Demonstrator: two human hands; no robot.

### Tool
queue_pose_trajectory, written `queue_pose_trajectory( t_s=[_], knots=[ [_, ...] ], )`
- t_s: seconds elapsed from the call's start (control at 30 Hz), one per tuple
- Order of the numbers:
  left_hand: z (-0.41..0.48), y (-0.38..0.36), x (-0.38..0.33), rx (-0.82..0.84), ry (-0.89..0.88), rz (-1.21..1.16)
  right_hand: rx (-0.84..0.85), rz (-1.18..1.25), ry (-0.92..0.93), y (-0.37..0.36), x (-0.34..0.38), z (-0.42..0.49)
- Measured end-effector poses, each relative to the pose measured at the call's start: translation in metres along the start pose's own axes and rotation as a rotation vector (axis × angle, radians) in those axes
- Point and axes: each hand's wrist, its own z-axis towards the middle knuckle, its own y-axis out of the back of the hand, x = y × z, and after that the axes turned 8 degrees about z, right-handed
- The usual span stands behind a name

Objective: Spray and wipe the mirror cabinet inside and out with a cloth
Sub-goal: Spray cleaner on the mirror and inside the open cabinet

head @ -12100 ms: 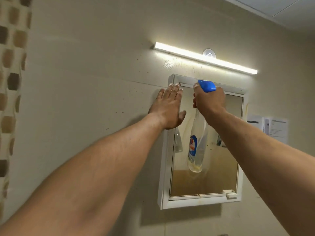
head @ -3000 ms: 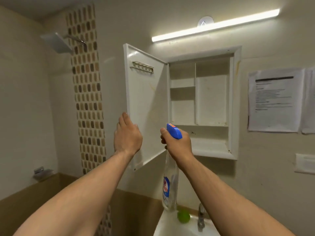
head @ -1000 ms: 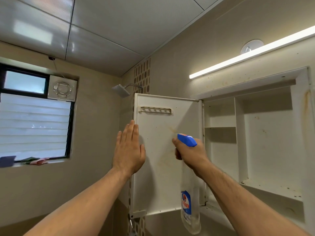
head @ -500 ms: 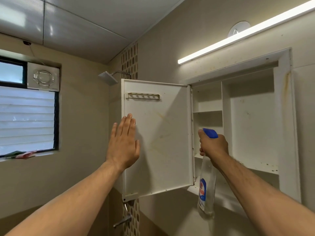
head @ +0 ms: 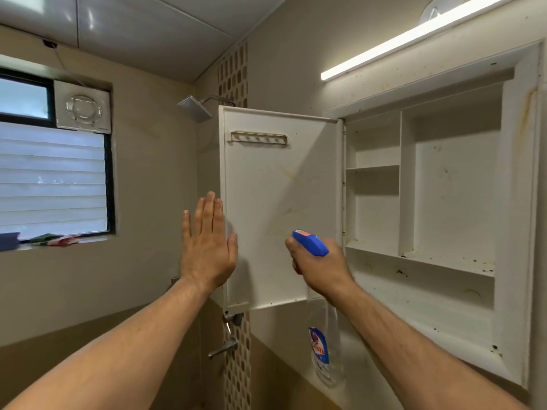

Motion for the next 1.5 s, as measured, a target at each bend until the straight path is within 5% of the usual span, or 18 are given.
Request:
queue_pose_trajectory(
  t_s=[0.3, 0.7, 0.87, 1.33, 1.5],
  knots=[
    [-0.034, -0.014, 0.014, 0.042, -0.017, 0.045, 0.119, -0.095, -0.14, -0.031, -0.051, -0.041],
    [-0.042, -0.034, -0.016, 0.031, -0.327, 0.096, -0.355, 0.038, -0.398, 0.045, -0.108, -0.031],
    [-0.027, -0.039, -0.052, 0.019, -0.404, 0.044, -0.275, -0.089, -0.392, 0.069, -0.12, -0.054],
    [0.067, -0.012, -0.216, -0.134, -0.56, -0.371, -0.602, -0.233, 0.2, 0.15, 0.104, -0.002],
    [0.117, 0.019, -0.243, -0.221, -0.611, -0.507, -0.665, -0.317, 0.256, 0.175, 0.182, 0.025]
  ],
)
